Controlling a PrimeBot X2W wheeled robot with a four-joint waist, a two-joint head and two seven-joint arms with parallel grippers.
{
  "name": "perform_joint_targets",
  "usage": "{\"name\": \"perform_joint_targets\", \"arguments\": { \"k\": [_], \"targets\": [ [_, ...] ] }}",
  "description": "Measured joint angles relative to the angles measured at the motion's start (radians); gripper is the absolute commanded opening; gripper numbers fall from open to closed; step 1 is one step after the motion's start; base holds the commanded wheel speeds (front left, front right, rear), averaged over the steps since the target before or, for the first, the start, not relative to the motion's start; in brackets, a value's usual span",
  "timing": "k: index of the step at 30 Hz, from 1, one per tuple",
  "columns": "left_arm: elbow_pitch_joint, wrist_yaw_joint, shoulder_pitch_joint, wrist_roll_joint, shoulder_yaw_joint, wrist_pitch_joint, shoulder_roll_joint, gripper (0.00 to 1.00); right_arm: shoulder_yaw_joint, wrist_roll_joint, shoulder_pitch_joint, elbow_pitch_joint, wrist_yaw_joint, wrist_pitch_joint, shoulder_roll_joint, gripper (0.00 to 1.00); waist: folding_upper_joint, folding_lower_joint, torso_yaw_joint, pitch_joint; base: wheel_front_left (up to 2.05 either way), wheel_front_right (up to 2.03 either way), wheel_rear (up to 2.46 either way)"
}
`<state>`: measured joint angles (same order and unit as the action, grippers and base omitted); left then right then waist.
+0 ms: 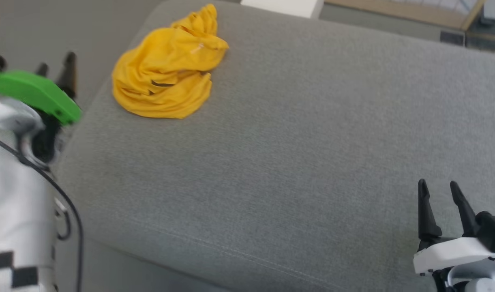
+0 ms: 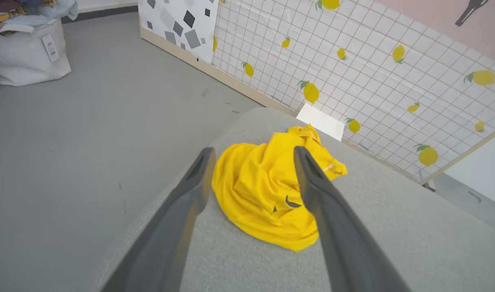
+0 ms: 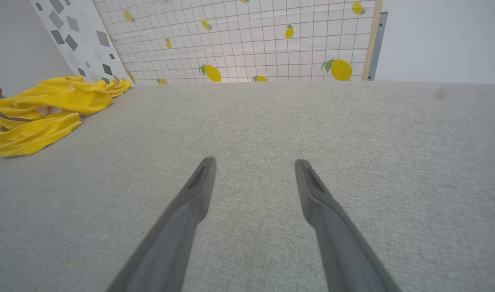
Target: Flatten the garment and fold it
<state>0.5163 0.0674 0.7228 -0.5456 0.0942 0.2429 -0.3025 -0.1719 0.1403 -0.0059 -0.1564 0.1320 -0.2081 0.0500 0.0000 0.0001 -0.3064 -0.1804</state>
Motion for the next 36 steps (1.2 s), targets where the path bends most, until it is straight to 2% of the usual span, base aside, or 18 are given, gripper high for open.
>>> {"name": "perform_joint_targets", "arguments": {
  "k": [6, 13, 24, 31, 36],
  "targets": [
    [0.116, -0.037, 0.151, -0.021, 0.008, 0.179, -0.097, 1.0, -0.034, -0.005, -0.018, 0.042, 0.0, 0.007, 0.0, 1.0, 0.0, 0.0001, 0.057, -0.1, 0.0, 0.0, 0.0],
    [0.153, -0.07, 0.214, -0.039, 0.016, 0.305, -0.165, 1.0, -0.089, -0.013, -0.017, 0.089, 0.0, 0.017, 0.0, 1.0, 0.0, 0.0001, 0.119, -0.206, 0.0, 0.0, 0.0],
    [0.186, -0.103, 0.24, -0.061, 0.013, 0.443, -0.194, 1.0, -0.137, -0.018, -0.017, 0.163, 0.0, 0.032, 0.0, 1.0, 0.0, 0.0001, 0.17, -0.351, 0.0, 0.0, 0.0],
    [0.213, -0.102, 0.243, -0.063, 0.0, 0.442, -0.178, 1.0, -0.134, -0.018, -0.043, 0.192, 0.0, 0.023, 0.003, 1.0, 0.0, 0.0, 0.175, -0.405, 0.0, 0.0, 0.0],
    [0.241, -0.081, 0.253, -0.063, -0.016, 0.432, -0.176, 1.0, -0.131, -0.018, -0.05, 0.202, 0.001, 0.014, 0.004, 1.0, 0.0, -0.0001, 0.179, -0.427, 0.0, 0.0, 0.0]
  ]
}}
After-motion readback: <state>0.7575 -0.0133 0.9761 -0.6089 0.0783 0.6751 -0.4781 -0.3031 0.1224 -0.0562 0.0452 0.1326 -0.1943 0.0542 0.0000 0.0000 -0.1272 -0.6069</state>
